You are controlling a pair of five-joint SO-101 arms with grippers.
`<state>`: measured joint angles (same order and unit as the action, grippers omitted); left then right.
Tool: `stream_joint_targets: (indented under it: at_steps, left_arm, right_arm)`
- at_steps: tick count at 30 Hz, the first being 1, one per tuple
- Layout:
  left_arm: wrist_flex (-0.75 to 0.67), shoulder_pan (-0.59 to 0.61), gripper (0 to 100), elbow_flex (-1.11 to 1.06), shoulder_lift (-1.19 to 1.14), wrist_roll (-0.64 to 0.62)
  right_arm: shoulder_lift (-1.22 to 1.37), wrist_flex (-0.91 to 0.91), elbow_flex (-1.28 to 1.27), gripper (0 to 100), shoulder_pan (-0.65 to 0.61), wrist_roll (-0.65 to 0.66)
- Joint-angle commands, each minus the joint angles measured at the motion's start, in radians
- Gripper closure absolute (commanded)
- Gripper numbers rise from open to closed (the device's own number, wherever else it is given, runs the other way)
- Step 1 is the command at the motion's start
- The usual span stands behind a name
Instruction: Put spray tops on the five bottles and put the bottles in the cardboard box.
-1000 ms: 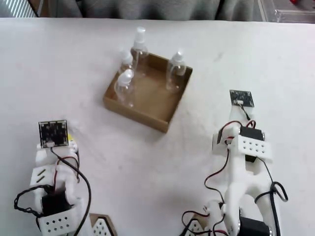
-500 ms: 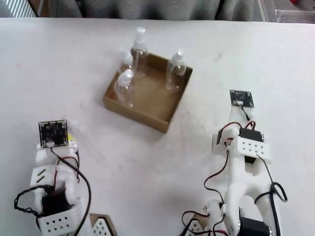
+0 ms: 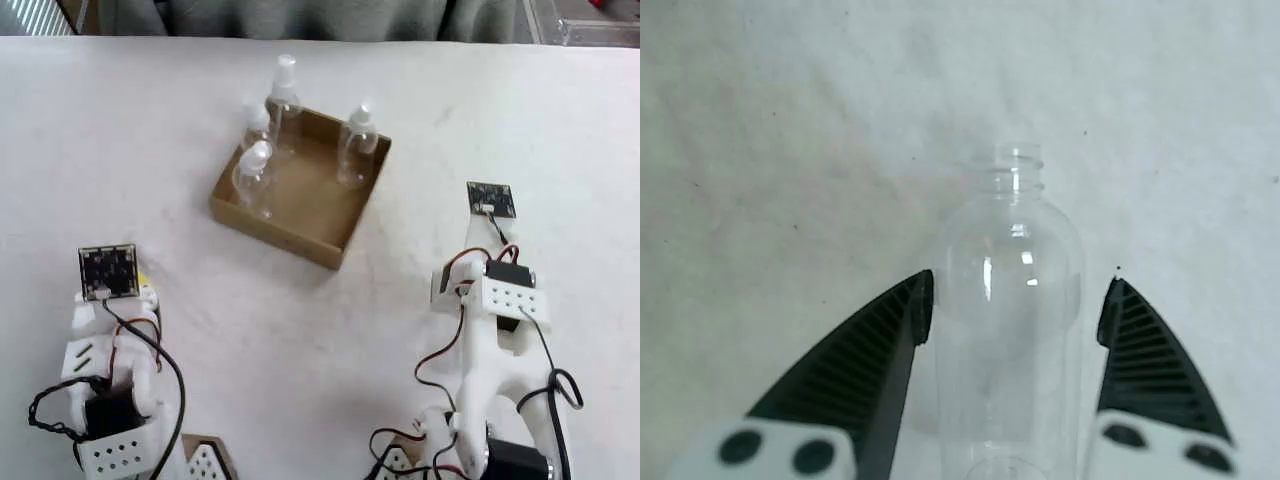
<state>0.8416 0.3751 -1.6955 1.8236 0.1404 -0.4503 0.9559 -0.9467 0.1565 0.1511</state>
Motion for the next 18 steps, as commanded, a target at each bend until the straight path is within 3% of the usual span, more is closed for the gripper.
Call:
stream_joint_targets:
  at_steps: [1, 10, 18]
  left_arm:
    - [0.000, -0.012, 97, 0.003, 0.010, 0.012]
    - [-0.002, -0.012, 97, 0.003, 0.010, 0.012]
    - [-0.003, -0.012, 98, 0.003, 0.010, 0.003]
  right_arm:
    - [0.071, 0.035, 0.086, 76.4, 0.013, -0.011]
    - [0.208, 0.038, 0.155, 77.4, 0.007, -0.003]
    - [0.206, -0.013, 0.150, 98.5, 0.013, -0.002]
